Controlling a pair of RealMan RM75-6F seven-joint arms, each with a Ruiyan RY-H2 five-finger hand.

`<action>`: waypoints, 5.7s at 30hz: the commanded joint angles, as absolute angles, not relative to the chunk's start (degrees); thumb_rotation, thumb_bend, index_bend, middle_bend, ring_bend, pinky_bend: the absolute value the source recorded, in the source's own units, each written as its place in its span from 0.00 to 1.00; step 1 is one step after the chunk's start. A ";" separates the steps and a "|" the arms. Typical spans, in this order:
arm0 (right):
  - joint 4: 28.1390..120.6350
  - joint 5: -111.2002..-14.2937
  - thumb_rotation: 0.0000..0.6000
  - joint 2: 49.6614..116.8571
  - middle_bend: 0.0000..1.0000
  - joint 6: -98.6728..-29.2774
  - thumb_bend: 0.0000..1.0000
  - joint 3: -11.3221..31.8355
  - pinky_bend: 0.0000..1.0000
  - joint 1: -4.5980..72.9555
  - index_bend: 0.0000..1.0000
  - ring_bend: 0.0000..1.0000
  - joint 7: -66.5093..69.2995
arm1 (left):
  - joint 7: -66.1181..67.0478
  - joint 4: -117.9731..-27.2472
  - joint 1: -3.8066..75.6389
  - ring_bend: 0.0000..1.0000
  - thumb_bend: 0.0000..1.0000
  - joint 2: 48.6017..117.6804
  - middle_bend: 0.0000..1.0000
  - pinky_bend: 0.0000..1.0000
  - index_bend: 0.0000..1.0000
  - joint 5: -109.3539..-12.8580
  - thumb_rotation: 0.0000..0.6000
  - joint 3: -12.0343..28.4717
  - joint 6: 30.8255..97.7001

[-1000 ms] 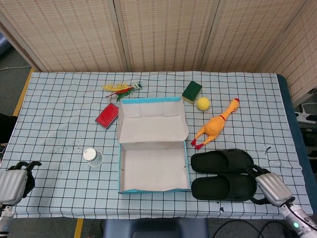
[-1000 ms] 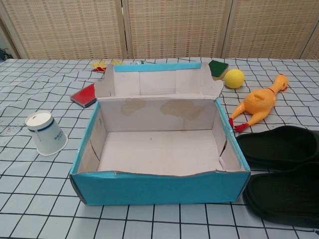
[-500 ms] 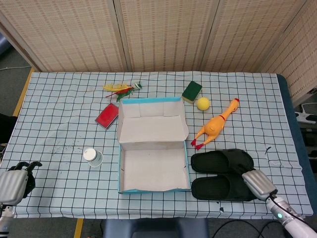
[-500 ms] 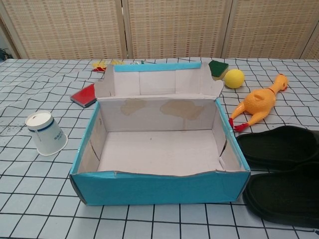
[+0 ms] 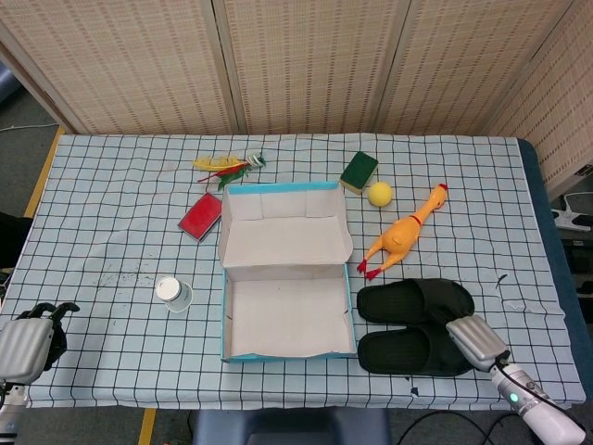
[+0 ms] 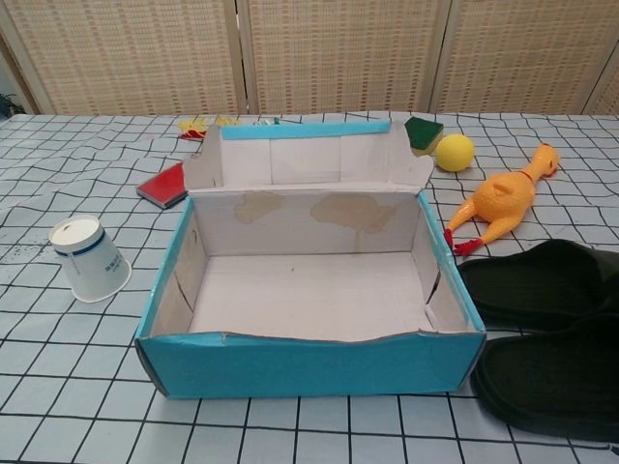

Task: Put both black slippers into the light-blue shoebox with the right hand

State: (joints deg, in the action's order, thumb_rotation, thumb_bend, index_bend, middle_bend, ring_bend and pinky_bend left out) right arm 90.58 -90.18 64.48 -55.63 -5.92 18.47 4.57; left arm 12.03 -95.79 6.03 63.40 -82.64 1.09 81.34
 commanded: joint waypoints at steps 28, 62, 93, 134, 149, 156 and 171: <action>95.74 -94.28 1.00 58.59 0.53 -74.95 0.06 -5.69 0.54 11.13 0.61 0.41 3.48 | 11.76 -96.04 5.95 0.30 0.41 63.25 0.30 0.46 0.34 -82.88 1.00 1.00 81.54; 115.36 -76.49 1.00 72.41 0.58 -54.02 0.07 11.72 0.58 36.63 0.67 0.46 -16.04 | 10.18 -95.88 5.83 0.30 0.41 62.81 0.30 0.46 0.34 -83.40 1.00 1.10 82.02; 102.61 -53.02 1.00 88.84 0.58 -55.10 0.07 6.79 0.58 45.63 0.67 0.47 -33.52 | 8.92 -95.95 5.83 0.30 0.41 62.40 0.30 0.46 0.34 -83.58 1.00 1.16 81.96; 98.93 -58.78 1.00 66.75 0.03 -57.00 0.06 1.59 0.19 31.78 0.00 0.00 -14.39 | 10.38 -95.89 6.34 0.30 0.41 62.95 0.30 0.46 0.34 -82.84 1.00 0.90 80.41; 95.36 -58.79 1.00 66.32 0.04 -51.44 0.06 -0.98 0.19 30.93 0.00 0.00 -13.98 | 10.52 -96.10 6.27 0.30 0.41 62.83 0.30 0.46 0.34 -82.92 1.00 0.76 80.53; 90.55 -56.37 1.00 69.86 0.09 -49.18 0.06 0.22 0.22 31.94 0.02 0.00 -14.03 | 10.56 -96.06 6.33 0.30 0.41 62.87 0.30 0.46 0.34 -82.66 1.00 0.76 80.28; 87.41 -56.08 1.00 72.25 0.18 -46.87 0.06 0.63 0.28 32.52 0.13 0.05 -13.87 | 10.62 -96.04 6.35 0.30 0.41 62.88 0.30 0.46 0.34 -82.79 1.00 0.69 80.36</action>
State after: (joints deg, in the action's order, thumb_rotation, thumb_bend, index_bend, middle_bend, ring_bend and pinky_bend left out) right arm 87.37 -56.01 72.33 -46.97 0.68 32.51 -13.92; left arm 10.61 -96.04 6.35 62.88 -82.80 0.69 80.37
